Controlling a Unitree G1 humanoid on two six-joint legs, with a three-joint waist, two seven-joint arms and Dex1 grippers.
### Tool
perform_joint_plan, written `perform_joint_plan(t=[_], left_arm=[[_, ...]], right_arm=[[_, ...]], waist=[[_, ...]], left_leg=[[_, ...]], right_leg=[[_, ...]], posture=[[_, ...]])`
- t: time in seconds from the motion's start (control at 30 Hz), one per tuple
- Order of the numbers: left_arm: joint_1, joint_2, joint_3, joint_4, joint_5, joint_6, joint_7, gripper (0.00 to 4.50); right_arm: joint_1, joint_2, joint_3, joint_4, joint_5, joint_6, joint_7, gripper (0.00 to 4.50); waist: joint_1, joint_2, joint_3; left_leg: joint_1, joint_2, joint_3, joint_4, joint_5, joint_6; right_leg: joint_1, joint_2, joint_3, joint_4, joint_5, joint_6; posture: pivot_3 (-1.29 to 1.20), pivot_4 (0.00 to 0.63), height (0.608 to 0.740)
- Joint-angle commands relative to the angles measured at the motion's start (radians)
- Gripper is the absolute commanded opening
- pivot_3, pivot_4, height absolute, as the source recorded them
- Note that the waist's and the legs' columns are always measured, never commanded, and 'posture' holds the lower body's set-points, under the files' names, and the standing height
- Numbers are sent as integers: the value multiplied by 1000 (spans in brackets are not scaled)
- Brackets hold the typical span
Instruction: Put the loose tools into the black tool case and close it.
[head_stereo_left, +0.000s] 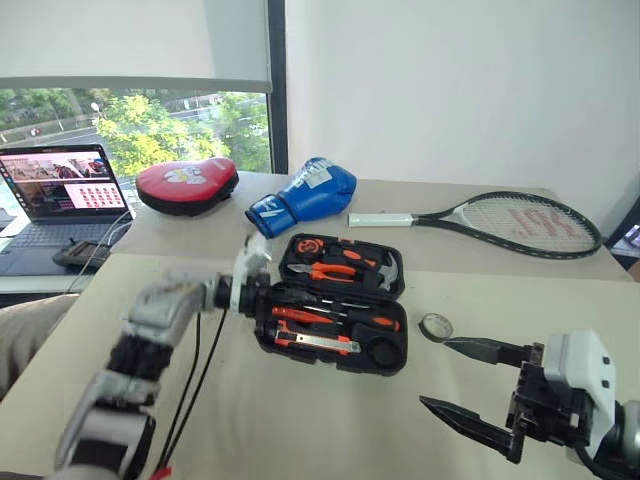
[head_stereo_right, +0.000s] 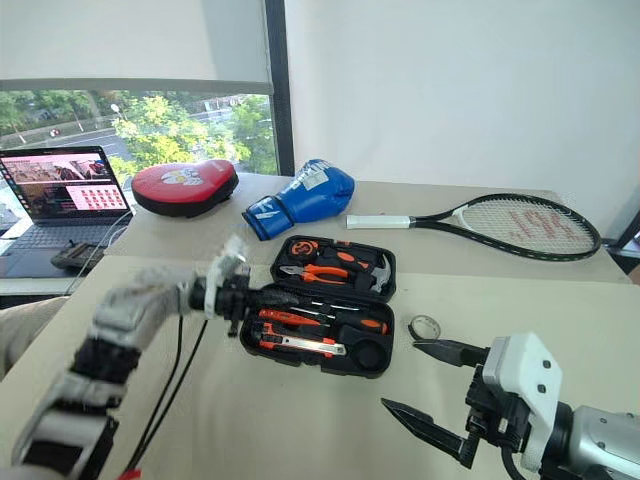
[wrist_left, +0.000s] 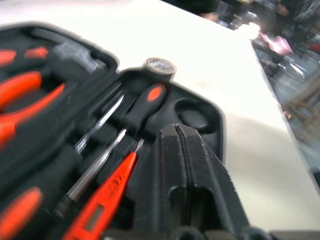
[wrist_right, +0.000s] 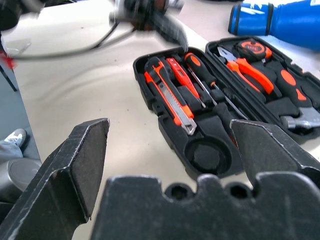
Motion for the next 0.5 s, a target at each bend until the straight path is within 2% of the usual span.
perform_joint_plan(t=[0.03, 0.13, 0.27, 0.4, 0.5], left_arm=[[133, -71, 39, -146, 105, -72, 271, 42], [205, -93, 5, -179, 181, -72, 376, 42], [281, -56, -85, -201, 264, -16, 416, 42], [262, -18, -177, -203, 285, 97, 390, 42], [230, -24, -200, -199, 280, 141, 386, 42]], right_arm=[[-11, 0, -5, -12, 4, -15, -13, 4500], [-6, -3, -12, -18, 11, -11, -16, 4500], [-8, -12, -16, -19, 20, -5, -22, 4500], [-8, -26, -20, -16, 27, 3, -22, 4500], [-5, -40, -14, -13, 36, 21, -33, 4500]], waist=[[2, 0, 0], [3, 0, 0], [2, 4, -3], [-1, 14, -11], [0, 19, -16]], left_leg=[[0, 0, 0, 0, 0, 0], [4, 0, -1, -2, 0, 0], [11, 0, -2, -5, -4, 4], [15, 0, -1, -7, -4, 4], [18, 0, 1, -10, -4, 4]], right_leg=[[0, -1, 0, 0, 0, 0], [5, -2, 1, -1, 0, 0], [9, -7, 1, -1, 0, -2], [11, -7, 0, -1, 0, -3], [12, -1, -1, -1, -1, -3]], posture=[[0, 150, 740], [0, 150, 740], [0, 150, 740], [0, 150, 740], [0, 150, 740]])
